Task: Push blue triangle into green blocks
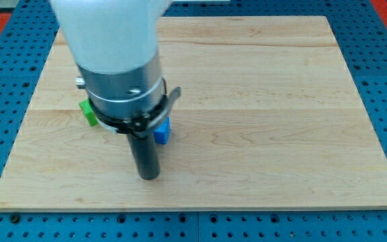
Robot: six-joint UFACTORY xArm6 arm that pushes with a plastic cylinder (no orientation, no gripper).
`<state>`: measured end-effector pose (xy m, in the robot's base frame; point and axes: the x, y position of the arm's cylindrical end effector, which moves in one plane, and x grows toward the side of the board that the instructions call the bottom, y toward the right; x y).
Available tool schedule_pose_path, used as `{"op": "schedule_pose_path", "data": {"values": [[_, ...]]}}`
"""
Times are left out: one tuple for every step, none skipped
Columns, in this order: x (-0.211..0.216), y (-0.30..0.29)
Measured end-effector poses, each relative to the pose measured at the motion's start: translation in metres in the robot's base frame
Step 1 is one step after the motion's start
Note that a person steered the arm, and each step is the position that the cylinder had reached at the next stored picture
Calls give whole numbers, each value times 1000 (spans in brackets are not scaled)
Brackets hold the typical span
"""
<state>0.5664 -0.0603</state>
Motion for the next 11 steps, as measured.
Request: {"op": "schedule_pose_path", "data": {"values": [[-15,8],[-20,-45],[-22,-81],[2,-57],[-14,-31],[-34,-31],[-49,-40],[-68,-41],[-71,-50],[-70,-60],[-70,-60]]}}
